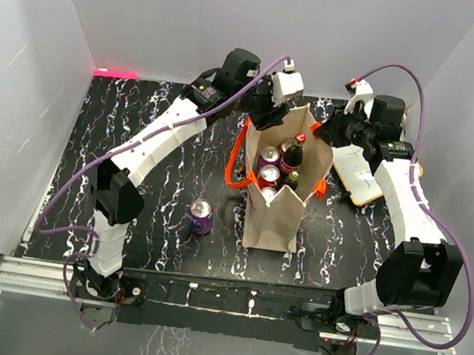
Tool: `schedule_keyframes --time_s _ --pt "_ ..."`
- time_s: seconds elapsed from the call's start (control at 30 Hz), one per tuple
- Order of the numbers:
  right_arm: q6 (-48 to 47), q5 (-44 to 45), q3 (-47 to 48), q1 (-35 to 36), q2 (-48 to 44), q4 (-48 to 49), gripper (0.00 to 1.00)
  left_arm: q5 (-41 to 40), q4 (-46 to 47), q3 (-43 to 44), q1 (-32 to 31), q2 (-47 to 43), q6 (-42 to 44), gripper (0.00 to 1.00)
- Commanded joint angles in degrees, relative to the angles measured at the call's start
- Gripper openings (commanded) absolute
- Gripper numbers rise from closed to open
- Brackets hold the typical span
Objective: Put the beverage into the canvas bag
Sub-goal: Pick up the drink from the center of the board.
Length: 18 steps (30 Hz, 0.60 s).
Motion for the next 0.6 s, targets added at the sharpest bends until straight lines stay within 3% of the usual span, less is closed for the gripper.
schedule_keyframes --time_s 0.0,0.27,0.57 --pt "0.26 -1.55 2.27 -0.17 -2.21 2.10 0.08 2.71 -3.11 1.73 0.12 -2.09 2.01 0.47" --pt "-1.09 -2.55 3.60 -0.18 -2.86 0.71 0.13 -4.27 -3.62 -5.35 0.12 -10.18 3.38 0.46" --pt "-3.21 -3.67 7.51 -0.11 -1.95 -3.18 0.39 -10.02 -5.51 -20.61 1.02 -24.91 4.95 0.49"
